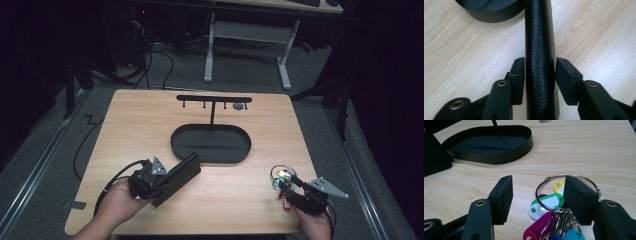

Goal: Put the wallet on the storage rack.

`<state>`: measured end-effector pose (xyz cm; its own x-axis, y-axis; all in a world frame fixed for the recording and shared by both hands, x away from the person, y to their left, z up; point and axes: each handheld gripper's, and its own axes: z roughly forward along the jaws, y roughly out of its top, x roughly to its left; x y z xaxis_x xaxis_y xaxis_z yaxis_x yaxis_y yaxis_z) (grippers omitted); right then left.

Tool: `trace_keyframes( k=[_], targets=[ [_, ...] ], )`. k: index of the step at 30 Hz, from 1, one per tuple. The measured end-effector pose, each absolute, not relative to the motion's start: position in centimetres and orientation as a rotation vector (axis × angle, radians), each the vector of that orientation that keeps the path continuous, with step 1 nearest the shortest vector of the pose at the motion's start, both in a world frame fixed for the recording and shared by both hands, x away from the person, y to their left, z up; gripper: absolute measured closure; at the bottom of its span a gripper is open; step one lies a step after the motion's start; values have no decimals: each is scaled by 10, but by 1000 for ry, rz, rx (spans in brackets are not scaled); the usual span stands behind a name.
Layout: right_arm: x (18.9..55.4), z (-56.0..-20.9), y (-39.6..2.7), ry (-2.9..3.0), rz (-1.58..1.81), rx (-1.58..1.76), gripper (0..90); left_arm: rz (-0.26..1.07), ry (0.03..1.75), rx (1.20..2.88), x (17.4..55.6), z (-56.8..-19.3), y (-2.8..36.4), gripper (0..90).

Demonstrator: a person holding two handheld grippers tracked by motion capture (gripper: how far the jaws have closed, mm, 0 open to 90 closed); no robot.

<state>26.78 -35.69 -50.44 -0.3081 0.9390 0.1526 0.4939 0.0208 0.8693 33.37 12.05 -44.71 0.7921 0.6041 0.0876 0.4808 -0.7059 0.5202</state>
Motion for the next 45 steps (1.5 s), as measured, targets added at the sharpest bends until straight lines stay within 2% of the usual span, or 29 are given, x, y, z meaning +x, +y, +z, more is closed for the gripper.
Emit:
trace_keyframes(
  k=[8,24,41,45],
  targets=[
    [268,-505,-356,1833,1232,1454,413,306,772,2517,335,-445,120,732],
    [268,-504,-356,1830,1231,1460,413,518,530,2455,325,-421,111,740],
    [268,-504,-360,1816,1233,1469,414,809,316,2404,355,-410,83,741],
    [268,-504,-360,1819,1231,1464,414,822,273,2419,366,-409,77,741]
  ],
)
